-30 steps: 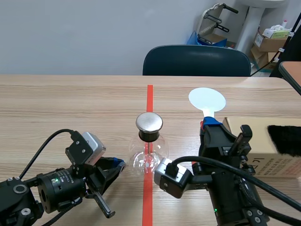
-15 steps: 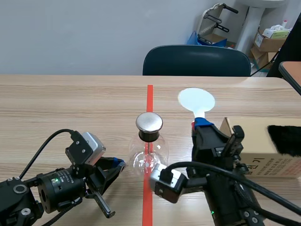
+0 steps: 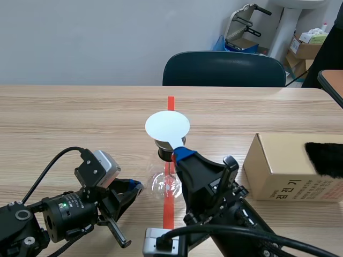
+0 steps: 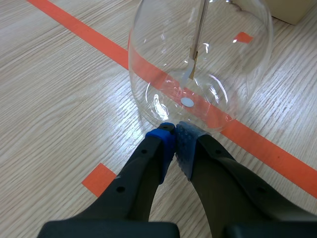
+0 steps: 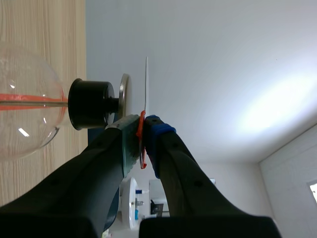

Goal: Do the electroscope experiment

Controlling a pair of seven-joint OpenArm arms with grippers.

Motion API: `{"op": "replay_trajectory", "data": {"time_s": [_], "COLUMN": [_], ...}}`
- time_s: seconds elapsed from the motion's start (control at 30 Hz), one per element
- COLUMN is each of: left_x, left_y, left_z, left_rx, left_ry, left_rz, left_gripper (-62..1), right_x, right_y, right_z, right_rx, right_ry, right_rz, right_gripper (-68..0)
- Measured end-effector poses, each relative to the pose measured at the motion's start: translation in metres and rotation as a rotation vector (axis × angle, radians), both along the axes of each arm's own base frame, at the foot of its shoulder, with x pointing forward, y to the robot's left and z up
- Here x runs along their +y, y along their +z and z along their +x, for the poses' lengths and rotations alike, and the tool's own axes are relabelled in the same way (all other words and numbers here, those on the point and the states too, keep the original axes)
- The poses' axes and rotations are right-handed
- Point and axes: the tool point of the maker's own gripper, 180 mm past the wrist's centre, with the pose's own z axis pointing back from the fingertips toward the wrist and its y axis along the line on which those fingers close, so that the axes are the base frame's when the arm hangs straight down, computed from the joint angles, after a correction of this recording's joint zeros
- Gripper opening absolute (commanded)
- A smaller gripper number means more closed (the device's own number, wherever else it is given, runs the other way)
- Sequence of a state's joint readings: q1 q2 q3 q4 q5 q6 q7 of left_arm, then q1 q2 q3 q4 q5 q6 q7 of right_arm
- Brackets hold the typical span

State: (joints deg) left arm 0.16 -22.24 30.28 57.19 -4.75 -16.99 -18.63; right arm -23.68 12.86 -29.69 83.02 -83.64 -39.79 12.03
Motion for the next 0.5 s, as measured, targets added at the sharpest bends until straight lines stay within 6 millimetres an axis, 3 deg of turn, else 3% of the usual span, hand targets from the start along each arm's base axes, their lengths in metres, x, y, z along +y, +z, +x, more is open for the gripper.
{"op": "replay_trajectory", "data": {"time_s": [0.5], "left_x": [0.0000], "left_y": [0.0000], "left_z": [0.0000], "left_rx": [0.000], "left_ry": [0.000], "left_rz": [0.000], "left_gripper": [-56.9], "right_x": [0.0035], "right_y": [-0.0003], "right_z": [-0.0028], "right_rx": [0.000], "right_ry": [0.025], "right_rz": [-0.003], "right_gripper": [-66.5]}}
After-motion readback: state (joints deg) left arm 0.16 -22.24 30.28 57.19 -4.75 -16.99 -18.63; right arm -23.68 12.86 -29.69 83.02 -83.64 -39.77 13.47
